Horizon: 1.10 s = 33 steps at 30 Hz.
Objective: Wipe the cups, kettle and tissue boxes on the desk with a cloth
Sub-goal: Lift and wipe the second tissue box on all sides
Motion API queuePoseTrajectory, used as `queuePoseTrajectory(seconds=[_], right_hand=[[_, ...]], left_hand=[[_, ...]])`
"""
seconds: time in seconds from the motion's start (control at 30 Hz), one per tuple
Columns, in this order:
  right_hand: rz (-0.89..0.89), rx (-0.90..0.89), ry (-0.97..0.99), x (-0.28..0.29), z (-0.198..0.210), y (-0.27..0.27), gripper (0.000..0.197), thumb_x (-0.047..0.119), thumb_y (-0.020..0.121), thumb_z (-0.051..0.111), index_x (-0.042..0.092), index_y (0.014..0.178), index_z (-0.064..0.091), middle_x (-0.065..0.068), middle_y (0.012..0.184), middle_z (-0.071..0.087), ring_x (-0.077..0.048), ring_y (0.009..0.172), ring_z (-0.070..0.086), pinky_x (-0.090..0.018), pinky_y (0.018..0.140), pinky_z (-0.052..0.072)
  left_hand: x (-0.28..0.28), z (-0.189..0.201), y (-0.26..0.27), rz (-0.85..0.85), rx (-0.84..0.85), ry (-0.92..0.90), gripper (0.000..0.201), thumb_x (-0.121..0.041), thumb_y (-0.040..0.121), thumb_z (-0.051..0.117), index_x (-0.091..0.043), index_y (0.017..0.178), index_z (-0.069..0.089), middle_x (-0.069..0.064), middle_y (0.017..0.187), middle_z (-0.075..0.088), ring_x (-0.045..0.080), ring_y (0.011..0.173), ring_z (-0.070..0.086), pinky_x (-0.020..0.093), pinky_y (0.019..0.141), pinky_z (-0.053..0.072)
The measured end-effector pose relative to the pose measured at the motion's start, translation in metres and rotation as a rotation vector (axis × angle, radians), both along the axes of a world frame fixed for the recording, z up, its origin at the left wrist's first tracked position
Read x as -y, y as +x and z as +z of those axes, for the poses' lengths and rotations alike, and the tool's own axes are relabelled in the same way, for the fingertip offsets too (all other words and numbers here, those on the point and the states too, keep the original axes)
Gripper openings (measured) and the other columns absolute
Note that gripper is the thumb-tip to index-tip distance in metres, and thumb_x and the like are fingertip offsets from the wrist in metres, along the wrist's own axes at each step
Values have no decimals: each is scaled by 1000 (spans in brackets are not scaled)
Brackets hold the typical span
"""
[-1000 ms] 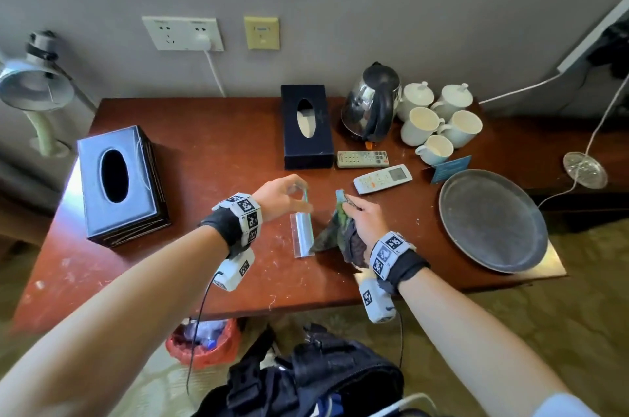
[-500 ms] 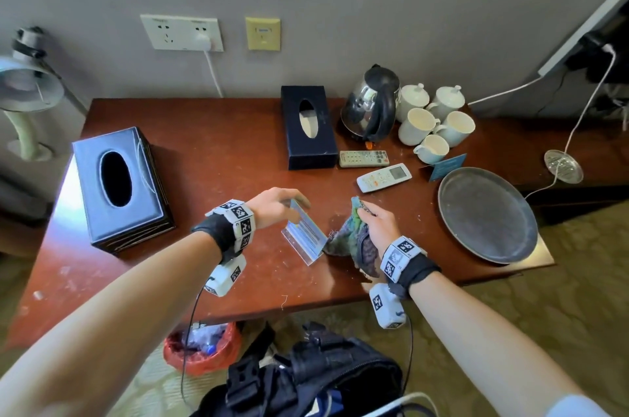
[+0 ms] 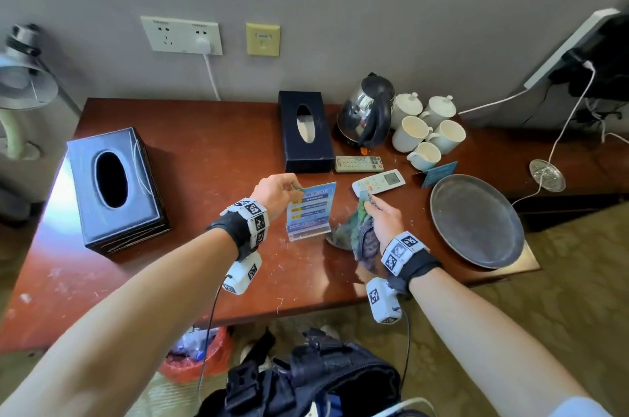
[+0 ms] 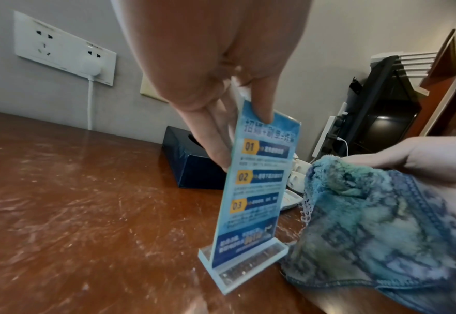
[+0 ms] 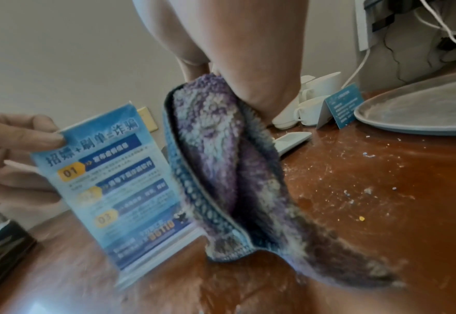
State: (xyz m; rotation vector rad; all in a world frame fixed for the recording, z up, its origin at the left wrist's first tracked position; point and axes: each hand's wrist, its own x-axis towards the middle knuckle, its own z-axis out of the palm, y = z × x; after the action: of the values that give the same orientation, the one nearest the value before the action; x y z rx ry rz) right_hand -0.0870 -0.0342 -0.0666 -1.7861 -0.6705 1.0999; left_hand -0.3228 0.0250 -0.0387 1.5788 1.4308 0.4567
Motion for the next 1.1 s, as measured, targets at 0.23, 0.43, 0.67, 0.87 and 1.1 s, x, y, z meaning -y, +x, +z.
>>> queuePoseTrajectory(seconds=[0.23,0.43,0.67,0.87,1.1], right_hand=[[-47,-44,42,-35,14,17,36,9,95,62,3,130,61,-5,124,64,-24,114,62,-40,106,47],[-38,-15,59,-53,7,48,37,14,94,63,9,130,62,-5,128,64,-22,116,62,-42,107,46],[-56,-76,44,-81,4,82,34,12,93,64,12,127,65,0,120,65,-21,111,63,-39,103,49],[48,-83,50,-111,-7,84,48,25,83,71,14,129,64,-9,127,63,-25,115,62,-46,105,47],[127,-166,-33,-121,-30,85,14,27,73,74,23,86,78,-15,103,74,-38,102,68,-53,97,52]], left_hand=[[-25,14,35,71,-67,85,11,-27,94,63,-31,84,61,3,96,69,24,87,63,28,67,41],[-49,16,65,77,-90,112,6,-28,97,60,-26,91,59,1,93,66,19,81,60,27,59,39],[-79,13,94,111,-80,85,9,-27,98,59,-27,90,58,5,103,69,25,93,66,42,82,57],[-91,6,98,121,-93,75,4,-24,94,65,-24,91,63,2,99,68,18,89,62,29,72,44],[-92,-5,95,156,-112,55,7,-22,90,69,-26,87,64,1,99,69,19,90,62,29,76,46]])
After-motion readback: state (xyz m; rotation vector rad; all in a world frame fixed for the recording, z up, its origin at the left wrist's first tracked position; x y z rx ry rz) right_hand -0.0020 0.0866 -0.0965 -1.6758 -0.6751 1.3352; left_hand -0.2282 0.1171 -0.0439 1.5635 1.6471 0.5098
